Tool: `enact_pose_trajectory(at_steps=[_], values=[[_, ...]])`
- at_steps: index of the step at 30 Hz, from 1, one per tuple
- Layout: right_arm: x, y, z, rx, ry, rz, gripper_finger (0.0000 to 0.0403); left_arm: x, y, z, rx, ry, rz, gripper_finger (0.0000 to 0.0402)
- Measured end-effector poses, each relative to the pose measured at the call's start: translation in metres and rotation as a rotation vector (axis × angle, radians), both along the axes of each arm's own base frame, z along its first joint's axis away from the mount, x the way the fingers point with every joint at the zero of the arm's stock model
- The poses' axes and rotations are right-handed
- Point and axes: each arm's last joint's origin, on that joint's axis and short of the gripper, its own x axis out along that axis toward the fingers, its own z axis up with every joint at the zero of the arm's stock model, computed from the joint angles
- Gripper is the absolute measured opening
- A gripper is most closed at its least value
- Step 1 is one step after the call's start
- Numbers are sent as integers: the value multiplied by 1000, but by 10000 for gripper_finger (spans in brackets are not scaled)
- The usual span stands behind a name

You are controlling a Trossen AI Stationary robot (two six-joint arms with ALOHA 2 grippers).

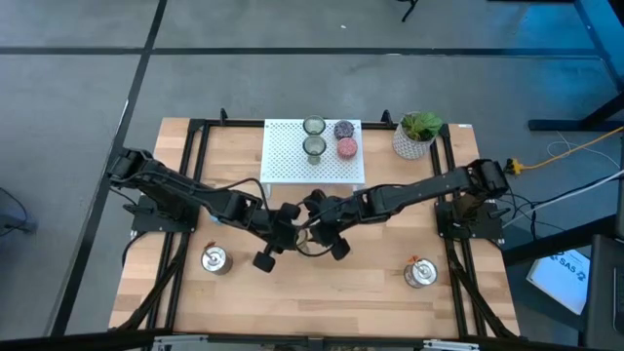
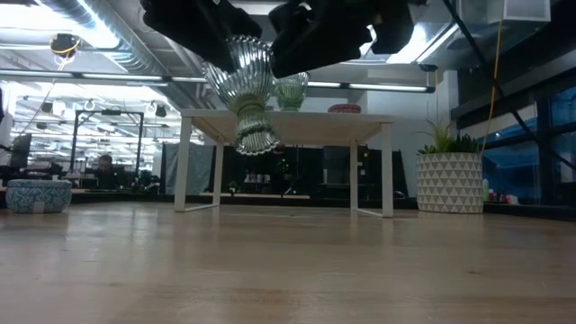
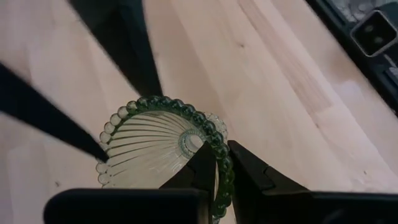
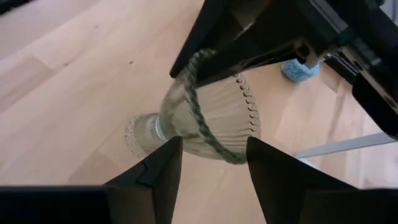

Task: Pick & Place candle stick holders
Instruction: Put the green glass candle holder on the shelf aligned with the other glass candle holders

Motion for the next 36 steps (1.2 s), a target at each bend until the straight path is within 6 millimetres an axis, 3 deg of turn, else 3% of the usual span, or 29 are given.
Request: enact_pose_trajectory(at_steps=[5,11,24,36], values=[[1,4,2,-3,-31,1,176,0,4,-1,104,-9,69,23],[1,5,3,-11,-40,10,170,1,4,0,103,-29,66,21],[4,5,-6,-46,-6,38,54,3,3,9,125,-78,-4,26],[2,5,-13,-74,22,17,28,6,4,20,96,-139,61,54]])
